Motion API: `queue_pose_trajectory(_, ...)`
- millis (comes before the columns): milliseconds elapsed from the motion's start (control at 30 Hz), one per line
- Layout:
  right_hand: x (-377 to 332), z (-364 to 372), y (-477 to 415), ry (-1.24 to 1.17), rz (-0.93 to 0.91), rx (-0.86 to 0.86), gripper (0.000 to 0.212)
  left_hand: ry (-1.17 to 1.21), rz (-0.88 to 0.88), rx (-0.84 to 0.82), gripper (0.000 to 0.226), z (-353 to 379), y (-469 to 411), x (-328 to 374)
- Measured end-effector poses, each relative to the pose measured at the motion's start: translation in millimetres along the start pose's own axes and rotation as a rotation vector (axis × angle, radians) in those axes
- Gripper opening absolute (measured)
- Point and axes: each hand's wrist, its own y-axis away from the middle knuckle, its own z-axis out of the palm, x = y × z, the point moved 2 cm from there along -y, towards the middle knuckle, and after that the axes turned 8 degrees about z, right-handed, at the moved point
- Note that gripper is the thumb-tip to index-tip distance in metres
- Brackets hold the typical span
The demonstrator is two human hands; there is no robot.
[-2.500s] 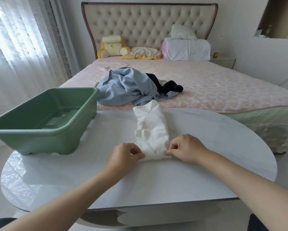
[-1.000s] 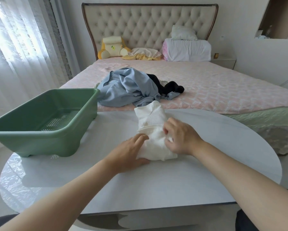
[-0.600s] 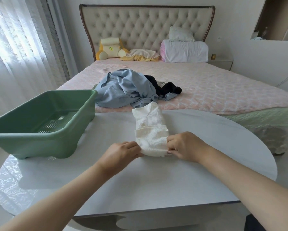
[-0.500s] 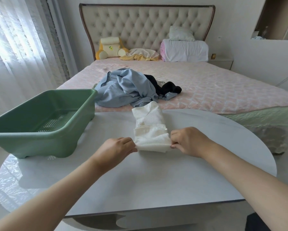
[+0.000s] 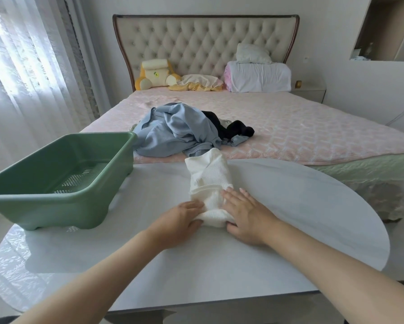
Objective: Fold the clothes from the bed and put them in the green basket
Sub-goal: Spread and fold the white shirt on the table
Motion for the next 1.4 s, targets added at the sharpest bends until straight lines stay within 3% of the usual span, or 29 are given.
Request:
queue_pose_trajectory(67,0.2,-20.0,-3.4,-0.22,0.064,0.047,0.022,0.058,-0.105,0.06,0.033,-19.4,-6.3,7.8)
queue_pose_trajectory(100,3.6,-31.1,-3.8,-0.338,0.109,0.09,0.019,0.102,-0.15,0.072,0.033,-30.2,-10.0,11.6)
queue_pose_trajectory(167,11.8,-48.2,-3.6,-0.548,0.182,0.12,0.032,0.226,-0.202,0.112,0.034,-50.7,-13.9,19.5)
queue_pose_trajectory(300,11.5,-56.2,-0.7,-0.875,0.247,0.052,0.036,0.541,-0.273,0.208,0.029,-59.9,-14.4,22.5)
queue_pose_trajectory(400,8.8,-47.8,-8.0,-0.934,0.313,0.084,0.044,0.823,-0.386,0.348,0.023,-54.6,-16.8,17.4)
queue_pose_trajectory(500,9.0,-42.0,-21.3,-0.883,0.369,0.151,0.045,1.051,-0.474,0.403,0.035,-54.8,-22.7,11.6)
queue_pose_trajectory(567,11.3,-37.9,-30.3,-0.841,0.408,0.19,0.043,0.882,-0.513,0.363,0.038,-50.7,-26.9,10.0)
queue_pose_trajectory(667,11.2,-29.8,-39.3,-0.773,0.437,0.227,0.042,0.34,-0.529,0.296,0.046,-43.5,-33.0,8.7)
queue_pose_trajectory(733,8.9,-25.8,-43.7,-0.764,0.455,0.225,0.032,-0.108,-0.272,0.404,0.042,-46.8,-38.2,17.0)
queue_pose_trajectory(800,8.5,-24.6,-46.2,-0.723,0.487,0.225,0.026,-0.34,0.06,0.473,0.032,-46.1,-41.3,30.9)
queue_pose_trajectory(867,9.3,-23.8,-46.9,-0.693,0.493,0.251,0.028,-0.338,0.151,0.272,0.039,-31.3,-39.2,35.3)
queue_pose_trajectory(933,9.1,-22.5,-47.1,-0.683,0.499,0.266,0.029,-0.273,0.037,0.055,0.078,-14.6,-32.9,25.2)
queue_pose_trajectory(1000,5.6,-21.5,-46.2,-0.538,0.467,0.328,0.031,-0.22,-0.02,0.019,0.099,-10.3,-28.4,16.0)
queue_pose_trajectory(1100,-1.6,-28.7,-38.3,-0.259,0.052,0.573,0.029,-0.14,-0.061,0.032,0.095,-12.9,-29.6,13.5)
queue_pose_trajectory(1167,-1.5,-28.8,-28.9,-0.144,-0.151,0.446,0.053,-0.081,-0.082,0.032,0.09,-14.6,-29.9,11.3)
queue_pose_trajectory(1267,5.7,-21.8,-16.3,-0.081,-0.108,0.096,0.093,-0.038,-0.056,-0.009,0.092,-14.9,-27.6,2.4)
queue_pose_trajectory(1333,8.0,-17.5,-14.1,-0.146,-0.071,0.033,0.097,-0.019,-0.017,0.006,0.084,-15.5,-28.1,0.4)
queue_pose_trajectory(1400,7.6,-20.1,-14.7,-0.267,-0.021,0.043,0.087,0.009,-0.015,0.019,0.074,-20.8,-27.8,3.3)
